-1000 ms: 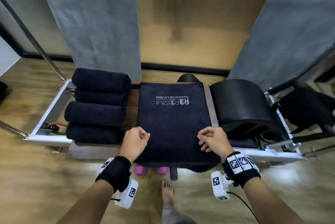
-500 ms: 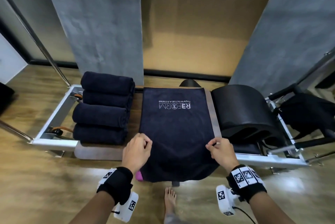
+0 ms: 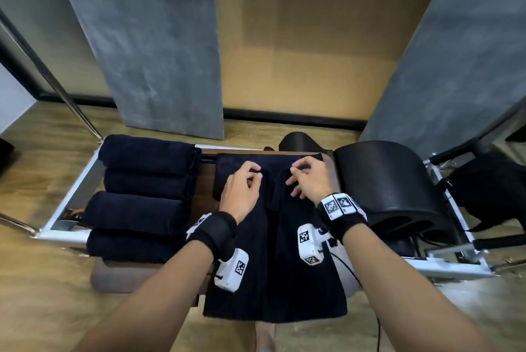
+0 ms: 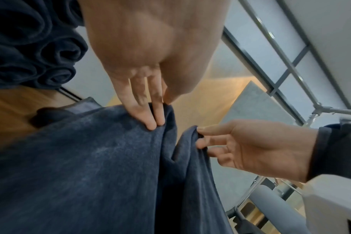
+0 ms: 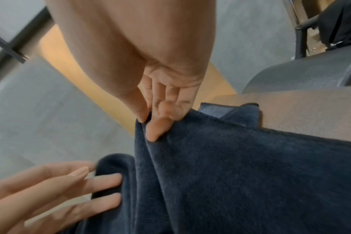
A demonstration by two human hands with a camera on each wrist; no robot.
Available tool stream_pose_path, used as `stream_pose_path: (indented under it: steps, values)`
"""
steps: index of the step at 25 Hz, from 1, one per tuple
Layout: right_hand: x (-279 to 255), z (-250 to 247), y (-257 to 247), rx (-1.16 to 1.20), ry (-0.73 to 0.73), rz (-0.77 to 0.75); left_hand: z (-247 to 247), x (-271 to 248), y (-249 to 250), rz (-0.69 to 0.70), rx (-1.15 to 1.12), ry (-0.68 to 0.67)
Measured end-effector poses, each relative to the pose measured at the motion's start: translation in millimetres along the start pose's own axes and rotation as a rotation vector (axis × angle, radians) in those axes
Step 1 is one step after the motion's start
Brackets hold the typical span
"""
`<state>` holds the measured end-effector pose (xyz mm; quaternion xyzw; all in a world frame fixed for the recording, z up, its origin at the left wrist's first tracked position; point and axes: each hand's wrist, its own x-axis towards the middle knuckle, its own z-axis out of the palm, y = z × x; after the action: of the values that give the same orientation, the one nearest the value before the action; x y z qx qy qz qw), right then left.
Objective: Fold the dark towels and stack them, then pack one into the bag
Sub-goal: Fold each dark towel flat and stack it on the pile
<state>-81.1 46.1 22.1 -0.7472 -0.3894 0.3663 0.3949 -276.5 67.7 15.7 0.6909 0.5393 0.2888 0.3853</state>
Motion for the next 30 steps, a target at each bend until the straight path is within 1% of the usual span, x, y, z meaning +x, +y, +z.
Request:
stream_pose_path:
  steps: [2,4,6,7,9,11,12,13,16,17,18,19,20,21,23,24,25,27,28,30]
  values:
    - [-1,-2,14,0.012,-0.006,0.043,2,-7,-17,-0.051,0.019,-0.025]
    - [-15,-11,39,0.004,0.009,0.088,-2,-24,-40,-0.118,0.088,0.024]
    - [-38,-21,69,-0.088,0.036,0.156,-10,-46,-65,-0.224,0.21,0.037]
    - [-53,-25,84,-0.15,0.037,0.201,-15,-58,-75,-0.278,0.281,0.011]
    - [-78,-30,107,-0.238,0.008,0.273,-18,-79,-86,-0.34,0.376,-0.064]
    - [-94,-28,117,-0.249,-0.017,0.289,-20,-93,-89,-0.361,0.379,-0.096]
    - [-97,-27,116,-0.22,-0.019,0.293,-20,-95,-88,-0.356,0.333,-0.074]
    - [-98,-26,112,-0.147,-0.01,0.298,-21,-96,-87,-0.349,0.24,-0.015]
    - [-97,-29,86,0.244,0.086,0.287,-26,-91,-78,-0.35,-0.169,0.213]
    - [-98,-32,78,0.364,0.114,0.262,-28,-89,-77,-0.341,-0.255,0.243]
    - [-99,-33,72,0.442,0.128,0.228,-30,-88,-75,-0.322,-0.278,0.237]
    - [-102,-34,70,0.469,0.123,0.187,-31,-90,-75,-0.298,-0.257,0.197]
    - [-106,-33,71,0.45,0.111,0.145,-31,-94,-77,-0.26,-0.196,0.148]
    - [-111,-32,75,0.375,0.1,0.105,-31,-101,-79,-0.213,-0.131,0.113]
    - [-125,-30,90,0.071,0.108,0.001,-27,-119,-89,-0.054,0.029,0.046]
    - [-133,-28,101,-0.084,0.102,-0.046,-27,-130,-94,0.019,0.139,-0.016]
    - [-141,-27,110,-0.21,0.081,-0.083,-28,-140,-99,0.06,0.257,-0.098]
    - [-156,-25,126,-0.361,0.026,-0.142,-33,-155,-107,0.082,0.419,-0.206]
    - [-163,-25,133,-0.419,0.011,-0.178,-35,-159,-110,0.093,0.447,-0.227]
    - [-172,-26,144,-0.518,0.001,-0.237,-38,-167,-112,0.123,0.461,-0.22]
